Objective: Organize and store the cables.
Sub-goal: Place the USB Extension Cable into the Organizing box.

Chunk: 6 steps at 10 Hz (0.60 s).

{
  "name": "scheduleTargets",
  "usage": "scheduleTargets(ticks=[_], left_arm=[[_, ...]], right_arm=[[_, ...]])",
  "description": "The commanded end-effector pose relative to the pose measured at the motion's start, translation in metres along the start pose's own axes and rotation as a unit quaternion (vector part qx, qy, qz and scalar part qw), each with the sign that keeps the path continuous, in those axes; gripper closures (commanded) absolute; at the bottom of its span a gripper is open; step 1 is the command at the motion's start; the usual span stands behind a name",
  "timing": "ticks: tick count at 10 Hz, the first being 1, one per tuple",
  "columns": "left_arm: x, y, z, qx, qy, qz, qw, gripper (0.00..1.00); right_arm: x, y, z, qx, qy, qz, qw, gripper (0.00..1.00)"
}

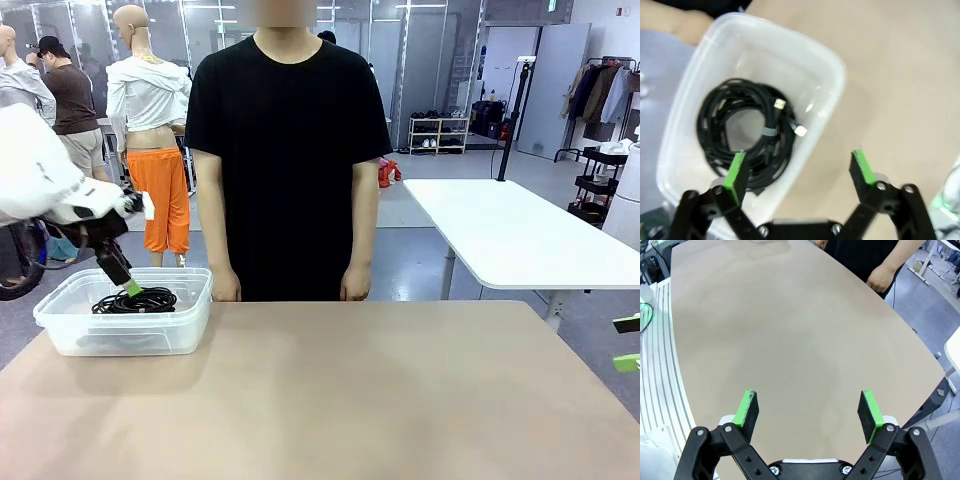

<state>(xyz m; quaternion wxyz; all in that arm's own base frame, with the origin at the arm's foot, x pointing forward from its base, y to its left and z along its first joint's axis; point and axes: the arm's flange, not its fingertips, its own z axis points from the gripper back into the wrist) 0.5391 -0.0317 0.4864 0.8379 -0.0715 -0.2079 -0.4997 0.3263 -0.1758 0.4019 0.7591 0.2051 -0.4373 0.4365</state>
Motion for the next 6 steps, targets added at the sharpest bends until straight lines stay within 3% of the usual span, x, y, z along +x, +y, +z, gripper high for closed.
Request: scheduleTargets(ticks=[1, 3, 6], left_arm=[[-0.049, -0.027, 0.018, -0.024, -0.056, 0.012, 0.998, 0.00], [-0.073, -0.044, 0.030, -0.036, -0.119, 0.030, 0.992, 0.00], [-0.108, -0.071, 0.046, -0.029, -0.153, 0.025, 0.988, 0.00]], right_arm=[[0.001, -0.002, 0.000, -0.001, -0.007, -0.003, 1.000, 0.00], [0.001, -0.002, 0.000, -0.001, -0.007, -0.003, 1.000, 0.00], [0.001, -0.002, 0.000, -0.001, -0.007, -0.003, 1.000, 0.00]])
